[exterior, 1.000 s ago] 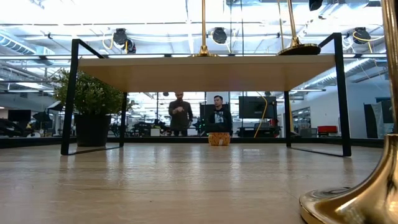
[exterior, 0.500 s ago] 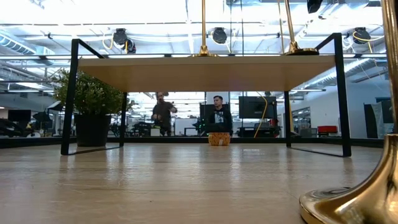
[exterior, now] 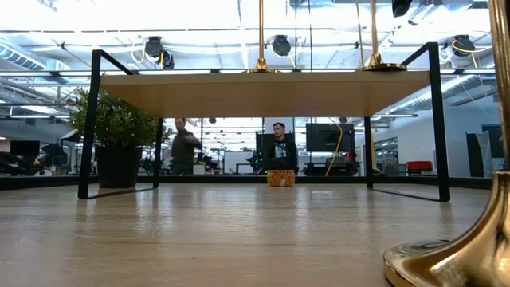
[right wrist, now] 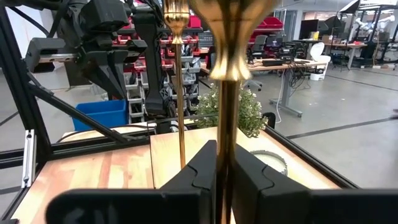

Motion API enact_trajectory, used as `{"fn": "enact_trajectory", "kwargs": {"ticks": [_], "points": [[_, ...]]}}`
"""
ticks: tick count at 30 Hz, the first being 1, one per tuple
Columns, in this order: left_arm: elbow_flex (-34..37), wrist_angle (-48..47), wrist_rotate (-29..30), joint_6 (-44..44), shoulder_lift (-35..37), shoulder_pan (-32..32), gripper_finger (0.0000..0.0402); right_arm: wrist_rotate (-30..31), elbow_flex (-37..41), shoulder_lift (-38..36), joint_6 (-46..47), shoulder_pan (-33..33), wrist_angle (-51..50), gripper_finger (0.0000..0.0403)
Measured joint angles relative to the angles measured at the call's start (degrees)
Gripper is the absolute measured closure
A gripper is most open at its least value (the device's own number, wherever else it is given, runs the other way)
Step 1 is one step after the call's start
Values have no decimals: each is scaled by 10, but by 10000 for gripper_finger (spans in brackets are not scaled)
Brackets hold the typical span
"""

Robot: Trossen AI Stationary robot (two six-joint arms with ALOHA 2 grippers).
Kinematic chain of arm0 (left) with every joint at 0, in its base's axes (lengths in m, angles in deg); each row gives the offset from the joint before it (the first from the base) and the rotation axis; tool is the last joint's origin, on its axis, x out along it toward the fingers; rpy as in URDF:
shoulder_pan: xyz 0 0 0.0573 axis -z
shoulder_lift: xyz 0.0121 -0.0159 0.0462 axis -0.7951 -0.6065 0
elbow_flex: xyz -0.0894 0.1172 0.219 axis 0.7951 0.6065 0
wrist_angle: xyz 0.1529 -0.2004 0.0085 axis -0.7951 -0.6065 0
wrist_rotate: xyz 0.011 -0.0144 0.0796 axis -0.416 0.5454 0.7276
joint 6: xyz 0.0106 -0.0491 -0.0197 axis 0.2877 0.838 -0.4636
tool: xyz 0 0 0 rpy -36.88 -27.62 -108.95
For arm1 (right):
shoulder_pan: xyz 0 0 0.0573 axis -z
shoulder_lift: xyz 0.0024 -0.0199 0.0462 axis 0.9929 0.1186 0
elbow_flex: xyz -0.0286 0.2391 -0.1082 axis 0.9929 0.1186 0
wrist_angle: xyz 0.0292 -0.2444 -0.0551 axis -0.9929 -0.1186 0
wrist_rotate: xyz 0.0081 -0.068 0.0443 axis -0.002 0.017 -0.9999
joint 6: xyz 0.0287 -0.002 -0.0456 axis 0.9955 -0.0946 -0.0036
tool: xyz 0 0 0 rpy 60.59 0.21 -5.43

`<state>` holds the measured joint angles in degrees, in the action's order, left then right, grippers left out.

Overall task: Pick & Place candle stick holders
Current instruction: Put the right gold candle holder on the shelf

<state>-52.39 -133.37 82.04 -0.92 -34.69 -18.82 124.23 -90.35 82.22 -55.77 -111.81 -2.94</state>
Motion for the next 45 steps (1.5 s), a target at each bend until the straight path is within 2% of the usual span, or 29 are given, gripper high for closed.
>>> {"fn": "enact_trajectory", "kwargs": {"ticks": [4,10,18,24,29,38,45], "points": [[0,0,0,0,0,0,398,0,0,0,-2,0,0,395],[0,0,0,0,0,0,382,0,0,0,-2,0,0,398],[0,0,0,0,0,0,398,0,0,0,-2,0,0,369],[0,0,0,0,0,0,384,0,0,0,-1,0,0,344],[0,0,0,0,0,0,397,0,0,0,0,0,-1,327],[0,0,0,0,0,0,382,-1,0,-2,27,-1,0,302],[0,0,0,0,0,0,398,-1,0,-2,25,-1,-1,293]]}}
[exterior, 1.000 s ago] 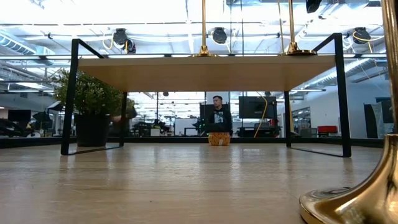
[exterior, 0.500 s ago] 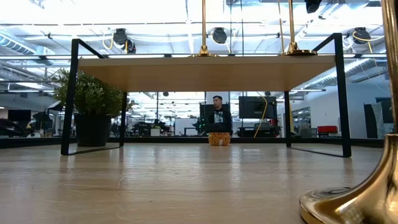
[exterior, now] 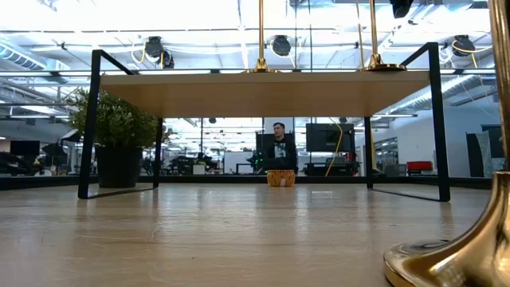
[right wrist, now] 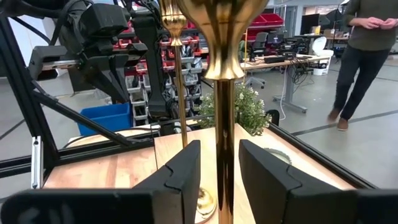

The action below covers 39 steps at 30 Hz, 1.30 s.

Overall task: Pick & Place candle stick holders
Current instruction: Put the right gold candle holder on the shelf

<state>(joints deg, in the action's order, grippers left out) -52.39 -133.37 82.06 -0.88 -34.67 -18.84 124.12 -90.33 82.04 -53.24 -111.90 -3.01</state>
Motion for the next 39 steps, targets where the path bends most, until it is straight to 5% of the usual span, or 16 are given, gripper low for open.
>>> {"fn": "enact_trajectory", "kwargs": {"ticks": [39], "points": [[0,0,0,0,0,0,391,-1,0,0,8,40,-4,307]]}}
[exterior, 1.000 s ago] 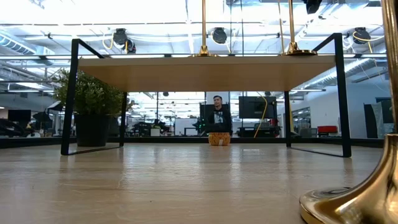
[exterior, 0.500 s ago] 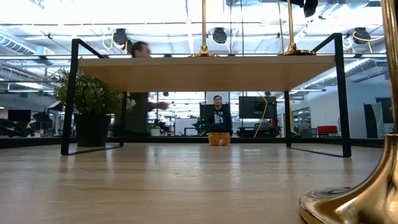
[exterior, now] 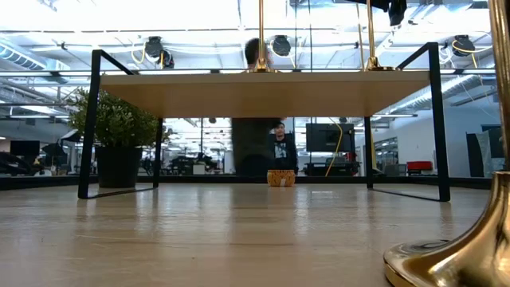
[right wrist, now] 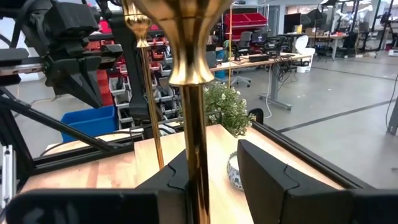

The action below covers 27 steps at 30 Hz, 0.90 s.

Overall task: Pick & Place candle stick holders
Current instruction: Put the right gold candle holder on the shelf

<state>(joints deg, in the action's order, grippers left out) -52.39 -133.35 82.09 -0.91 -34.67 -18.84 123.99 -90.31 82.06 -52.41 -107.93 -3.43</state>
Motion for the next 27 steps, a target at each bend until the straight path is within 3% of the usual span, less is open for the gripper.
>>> {"fn": "enact_trajectory", "kwargs": {"ticks": [12,27], "points": [[0,0,0,1,0,0,390,1,0,0,13,-31,0,304],[0,3,0,2,0,0,389,2,0,-2,52,-37,1,246]]}}
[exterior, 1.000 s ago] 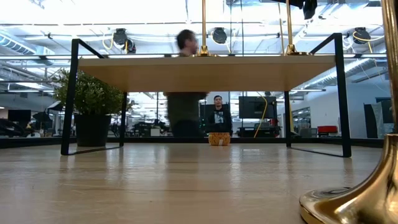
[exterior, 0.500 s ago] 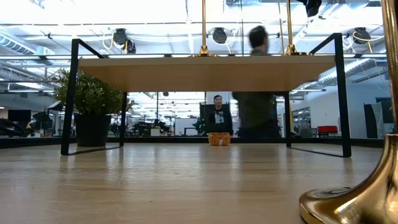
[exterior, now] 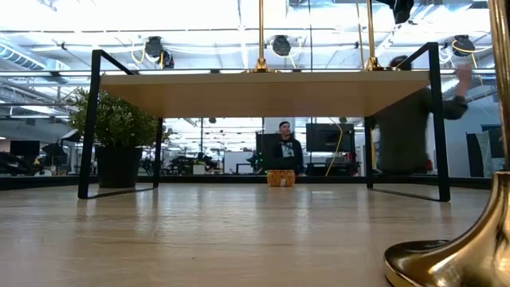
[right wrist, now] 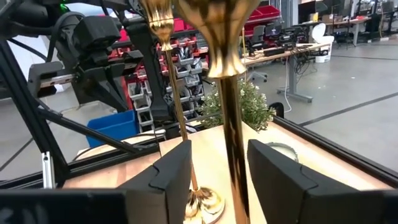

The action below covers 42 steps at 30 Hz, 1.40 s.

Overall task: Pick & Place candle stick holders
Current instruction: Put the right gold candle holder on the shelf, then put the scented candle on the shelf

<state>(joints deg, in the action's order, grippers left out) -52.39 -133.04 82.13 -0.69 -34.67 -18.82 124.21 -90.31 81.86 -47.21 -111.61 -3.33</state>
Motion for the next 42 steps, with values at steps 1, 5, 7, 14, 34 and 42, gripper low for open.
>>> {"fn": "enact_trajectory", "kwargs": {"ticks": [1,5,7,14,34,42], "points": [[0,0,0,0,0,0,386,3,0,-2,0,-2,0,242],[0,0,0,0,0,0,382,39,0,-11,0,-14,-1,221],[0,0,0,0,0,0,387,63,0,-19,0,-23,-6,212],[0,0,6,0,0,0,392,76,0,-50,6,-58,-28,187],[0,-5,5,-15,5,-5,382,58,0,-113,81,-249,-44,190],[0,-3,17,-49,39,-38,398,20,0,-100,182,-281,-43,191]]}}
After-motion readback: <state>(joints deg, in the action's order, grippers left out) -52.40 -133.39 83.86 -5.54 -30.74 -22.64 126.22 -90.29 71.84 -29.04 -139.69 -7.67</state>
